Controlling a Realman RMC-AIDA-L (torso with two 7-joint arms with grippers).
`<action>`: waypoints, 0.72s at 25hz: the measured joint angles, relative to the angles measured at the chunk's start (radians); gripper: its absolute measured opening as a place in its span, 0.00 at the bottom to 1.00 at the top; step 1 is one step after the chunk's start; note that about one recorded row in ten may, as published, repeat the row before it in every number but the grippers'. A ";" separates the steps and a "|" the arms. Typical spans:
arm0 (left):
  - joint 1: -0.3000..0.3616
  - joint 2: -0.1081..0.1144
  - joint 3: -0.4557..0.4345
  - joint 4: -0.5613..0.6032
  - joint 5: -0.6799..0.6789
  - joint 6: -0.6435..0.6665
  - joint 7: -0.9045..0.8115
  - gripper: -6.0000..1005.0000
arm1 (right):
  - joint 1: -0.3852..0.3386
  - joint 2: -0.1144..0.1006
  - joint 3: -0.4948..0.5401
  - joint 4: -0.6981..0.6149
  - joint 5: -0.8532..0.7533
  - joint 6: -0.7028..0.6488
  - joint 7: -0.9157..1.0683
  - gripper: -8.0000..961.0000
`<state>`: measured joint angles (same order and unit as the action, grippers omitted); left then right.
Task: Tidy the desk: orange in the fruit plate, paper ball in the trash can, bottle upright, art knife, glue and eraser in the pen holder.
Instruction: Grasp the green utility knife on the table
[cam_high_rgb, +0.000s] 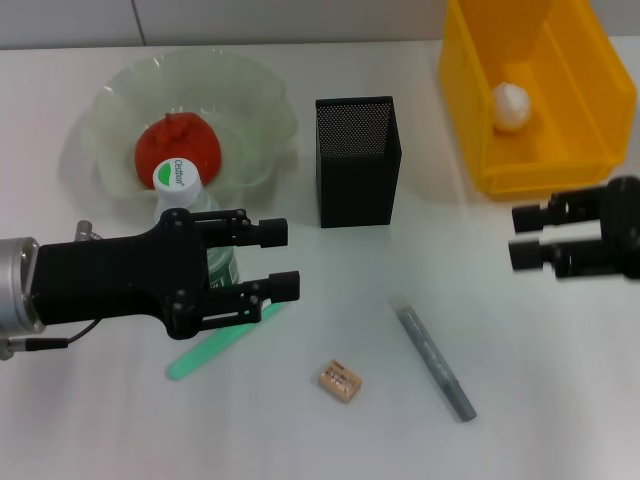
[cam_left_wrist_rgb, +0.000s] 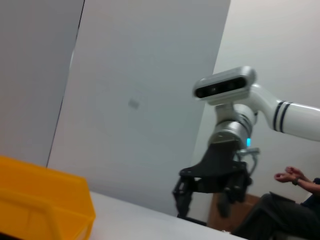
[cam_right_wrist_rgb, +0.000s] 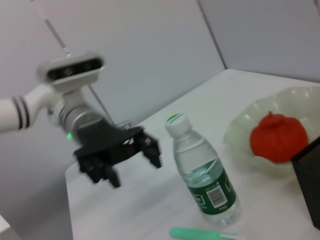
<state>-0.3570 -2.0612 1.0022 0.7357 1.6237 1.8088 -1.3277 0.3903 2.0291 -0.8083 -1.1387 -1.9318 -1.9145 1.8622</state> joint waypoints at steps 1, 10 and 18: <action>-0.003 -0.002 -0.001 0.021 0.024 -0.014 -0.040 0.58 | 0.000 0.000 0.000 0.000 0.000 0.000 0.000 0.60; -0.019 -0.007 0.000 0.036 0.024 -0.063 -0.063 0.58 | -0.097 0.050 0.072 0.275 0.120 0.012 -0.534 0.60; -0.065 -0.008 0.001 0.043 0.019 -0.123 -0.123 0.58 | -0.117 0.049 0.177 0.489 0.138 0.015 -0.869 0.60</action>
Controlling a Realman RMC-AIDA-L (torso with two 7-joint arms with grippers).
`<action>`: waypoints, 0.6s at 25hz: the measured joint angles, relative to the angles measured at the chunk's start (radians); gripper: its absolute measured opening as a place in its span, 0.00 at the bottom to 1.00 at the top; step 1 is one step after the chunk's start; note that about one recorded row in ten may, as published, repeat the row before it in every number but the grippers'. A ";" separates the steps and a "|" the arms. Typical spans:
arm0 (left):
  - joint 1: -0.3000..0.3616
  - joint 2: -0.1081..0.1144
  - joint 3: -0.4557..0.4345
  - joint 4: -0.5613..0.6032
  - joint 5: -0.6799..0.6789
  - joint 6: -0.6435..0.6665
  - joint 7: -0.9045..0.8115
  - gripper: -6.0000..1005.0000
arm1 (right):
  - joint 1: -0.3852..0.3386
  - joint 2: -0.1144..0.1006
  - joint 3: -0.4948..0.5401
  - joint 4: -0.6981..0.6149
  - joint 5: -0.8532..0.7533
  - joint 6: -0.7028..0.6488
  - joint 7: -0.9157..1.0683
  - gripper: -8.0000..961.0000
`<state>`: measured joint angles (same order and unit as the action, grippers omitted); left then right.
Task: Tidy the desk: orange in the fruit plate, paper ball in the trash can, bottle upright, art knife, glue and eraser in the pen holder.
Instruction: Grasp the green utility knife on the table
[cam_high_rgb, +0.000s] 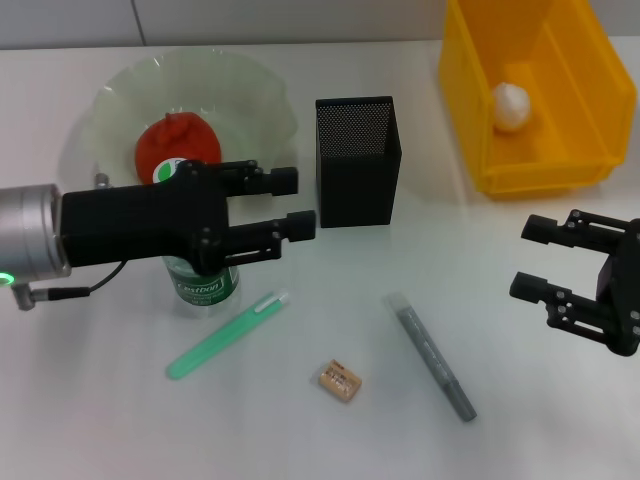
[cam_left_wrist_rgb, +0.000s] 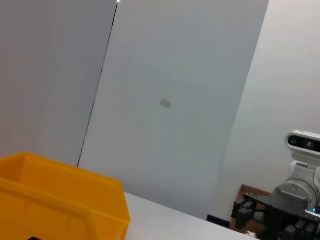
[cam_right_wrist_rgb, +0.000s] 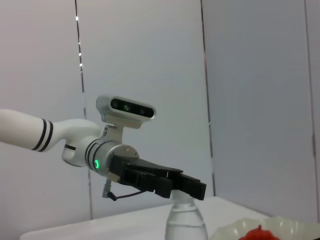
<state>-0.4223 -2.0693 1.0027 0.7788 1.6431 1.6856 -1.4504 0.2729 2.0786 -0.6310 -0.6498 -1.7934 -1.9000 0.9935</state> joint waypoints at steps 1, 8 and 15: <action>-0.008 0.000 0.004 0.000 0.004 -0.003 -0.002 0.58 | 0.001 -0.001 0.007 0.017 0.000 0.004 -0.020 0.60; -0.039 0.004 0.018 0.046 0.030 0.012 -0.071 0.58 | 0.009 0.000 0.008 0.055 -0.003 0.030 -0.062 0.60; -0.057 -0.002 0.096 0.319 0.047 0.032 -0.273 0.58 | 0.037 0.000 0.018 0.098 0.001 0.070 -0.063 0.60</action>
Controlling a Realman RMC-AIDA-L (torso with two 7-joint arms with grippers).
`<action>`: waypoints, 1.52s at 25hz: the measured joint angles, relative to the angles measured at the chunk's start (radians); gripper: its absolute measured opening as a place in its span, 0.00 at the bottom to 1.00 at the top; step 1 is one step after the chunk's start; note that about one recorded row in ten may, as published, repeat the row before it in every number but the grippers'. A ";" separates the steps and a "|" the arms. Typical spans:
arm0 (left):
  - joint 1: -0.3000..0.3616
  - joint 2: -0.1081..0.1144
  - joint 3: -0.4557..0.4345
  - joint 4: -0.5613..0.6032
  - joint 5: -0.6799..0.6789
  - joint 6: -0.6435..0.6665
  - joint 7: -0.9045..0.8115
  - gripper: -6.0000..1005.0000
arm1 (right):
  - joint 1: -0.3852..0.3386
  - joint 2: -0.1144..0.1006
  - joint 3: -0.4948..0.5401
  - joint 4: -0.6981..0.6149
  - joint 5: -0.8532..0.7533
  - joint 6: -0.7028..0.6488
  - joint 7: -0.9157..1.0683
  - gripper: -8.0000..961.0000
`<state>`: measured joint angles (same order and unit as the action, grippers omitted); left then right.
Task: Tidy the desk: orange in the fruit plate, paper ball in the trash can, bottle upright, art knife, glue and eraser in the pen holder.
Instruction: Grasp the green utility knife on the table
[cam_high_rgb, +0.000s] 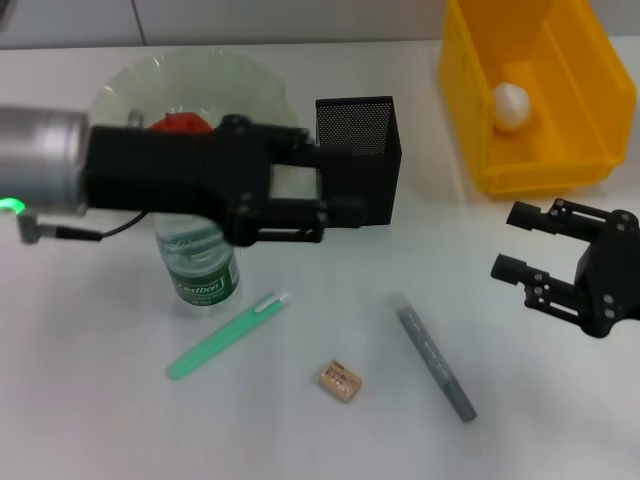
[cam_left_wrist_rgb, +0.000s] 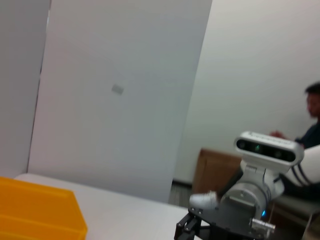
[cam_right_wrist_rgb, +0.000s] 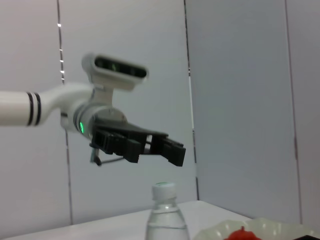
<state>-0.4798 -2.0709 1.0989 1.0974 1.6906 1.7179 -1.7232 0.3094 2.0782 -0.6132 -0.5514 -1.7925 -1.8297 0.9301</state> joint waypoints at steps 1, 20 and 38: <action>-0.004 0.001 0.031 0.045 0.019 -0.033 -0.054 0.58 | 0.003 0.000 0.004 0.005 0.001 0.011 0.000 0.60; -0.164 -0.004 0.339 0.488 0.545 -0.059 -0.791 0.57 | 0.025 0.000 0.090 0.059 0.002 0.078 -0.003 0.60; -0.151 -0.009 0.515 0.516 0.729 -0.018 -0.897 0.57 | 0.020 0.000 0.092 0.085 0.002 0.078 -0.004 0.60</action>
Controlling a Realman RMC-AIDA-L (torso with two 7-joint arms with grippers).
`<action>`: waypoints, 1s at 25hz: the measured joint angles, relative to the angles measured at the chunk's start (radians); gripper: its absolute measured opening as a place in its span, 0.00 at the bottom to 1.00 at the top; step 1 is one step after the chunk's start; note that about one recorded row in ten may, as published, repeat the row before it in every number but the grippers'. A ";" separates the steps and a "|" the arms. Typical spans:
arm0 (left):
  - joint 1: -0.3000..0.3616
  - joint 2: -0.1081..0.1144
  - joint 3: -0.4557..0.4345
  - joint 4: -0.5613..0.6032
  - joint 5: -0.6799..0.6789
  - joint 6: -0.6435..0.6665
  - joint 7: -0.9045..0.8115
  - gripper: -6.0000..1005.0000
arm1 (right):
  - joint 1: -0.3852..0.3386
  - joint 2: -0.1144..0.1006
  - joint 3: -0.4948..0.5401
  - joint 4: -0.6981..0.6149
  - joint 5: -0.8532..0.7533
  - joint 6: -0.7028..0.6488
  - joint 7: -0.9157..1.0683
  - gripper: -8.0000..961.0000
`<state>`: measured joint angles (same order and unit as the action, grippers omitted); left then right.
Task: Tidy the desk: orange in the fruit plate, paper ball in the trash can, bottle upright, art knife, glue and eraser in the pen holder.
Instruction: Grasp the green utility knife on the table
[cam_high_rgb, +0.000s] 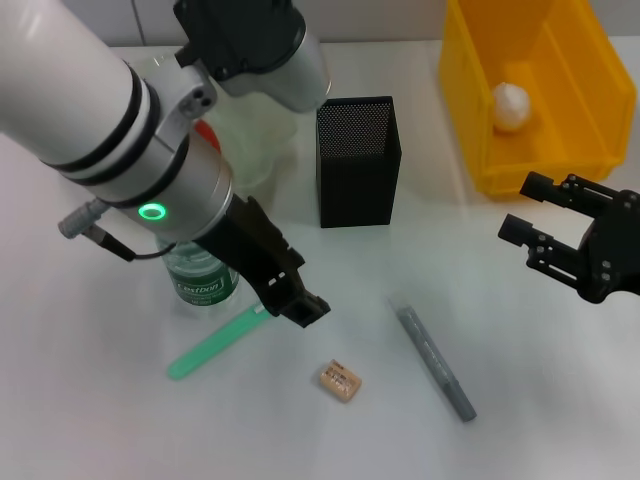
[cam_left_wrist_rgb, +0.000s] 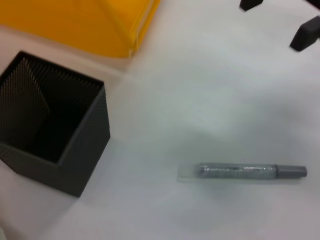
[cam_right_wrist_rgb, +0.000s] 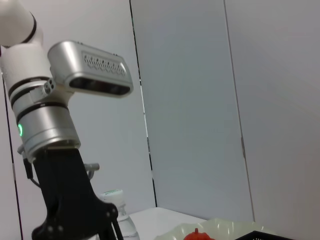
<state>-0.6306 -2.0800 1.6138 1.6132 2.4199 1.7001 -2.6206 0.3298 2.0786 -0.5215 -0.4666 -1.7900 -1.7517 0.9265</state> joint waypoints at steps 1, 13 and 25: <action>0.000 0.000 0.000 0.000 0.000 0.000 0.000 0.57 | 0.000 0.000 0.000 0.001 0.000 0.000 0.000 0.60; 0.008 0.000 0.055 -0.042 0.025 -0.034 0.020 0.57 | 0.000 0.000 0.000 0.015 0.000 0.009 0.000 0.60; 0.012 0.000 0.060 -0.100 0.082 -0.050 0.020 0.57 | 0.003 0.000 -0.001 0.017 -0.002 0.014 0.000 0.60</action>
<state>-0.6190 -2.0800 1.6742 1.5128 2.5022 1.6504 -2.6005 0.3329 2.0785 -0.5222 -0.4494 -1.7921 -1.7380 0.9264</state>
